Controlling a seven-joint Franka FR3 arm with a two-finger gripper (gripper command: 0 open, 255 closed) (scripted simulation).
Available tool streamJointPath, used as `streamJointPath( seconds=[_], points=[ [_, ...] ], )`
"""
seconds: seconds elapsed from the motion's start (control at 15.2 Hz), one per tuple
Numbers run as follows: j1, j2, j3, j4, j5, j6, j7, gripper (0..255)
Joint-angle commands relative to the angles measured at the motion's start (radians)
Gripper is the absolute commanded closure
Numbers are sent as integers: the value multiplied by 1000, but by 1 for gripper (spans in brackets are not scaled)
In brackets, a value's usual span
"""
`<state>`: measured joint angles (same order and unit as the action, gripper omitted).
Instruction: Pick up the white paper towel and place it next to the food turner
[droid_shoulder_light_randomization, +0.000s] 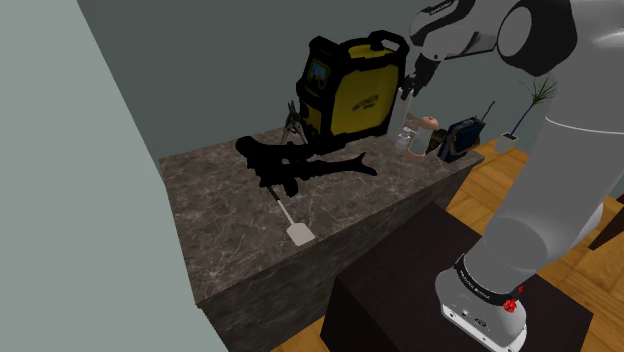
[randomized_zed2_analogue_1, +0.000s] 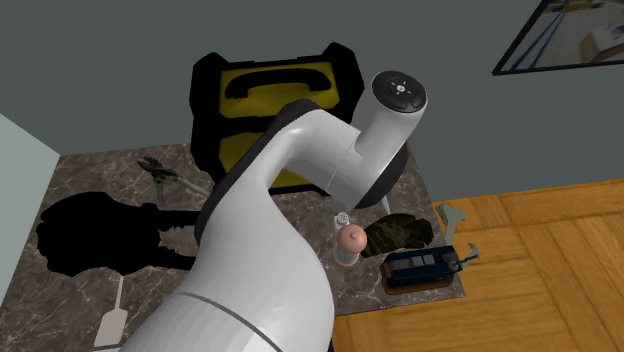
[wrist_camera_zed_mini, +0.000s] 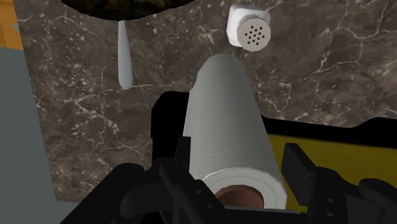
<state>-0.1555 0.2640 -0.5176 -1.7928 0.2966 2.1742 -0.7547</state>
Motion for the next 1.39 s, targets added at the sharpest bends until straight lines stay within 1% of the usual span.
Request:
streamJointPath(
  seconds=[0.0, 0.66, 1.32],
  points=[
    [1, -5, -2, 20, -7, -24, 8, 255],
    [2, -35, -12, 117, -38, -144, 39, 255],
    [-5, -41, -19, 243, -52, -274, 61, 255]
  ],
)
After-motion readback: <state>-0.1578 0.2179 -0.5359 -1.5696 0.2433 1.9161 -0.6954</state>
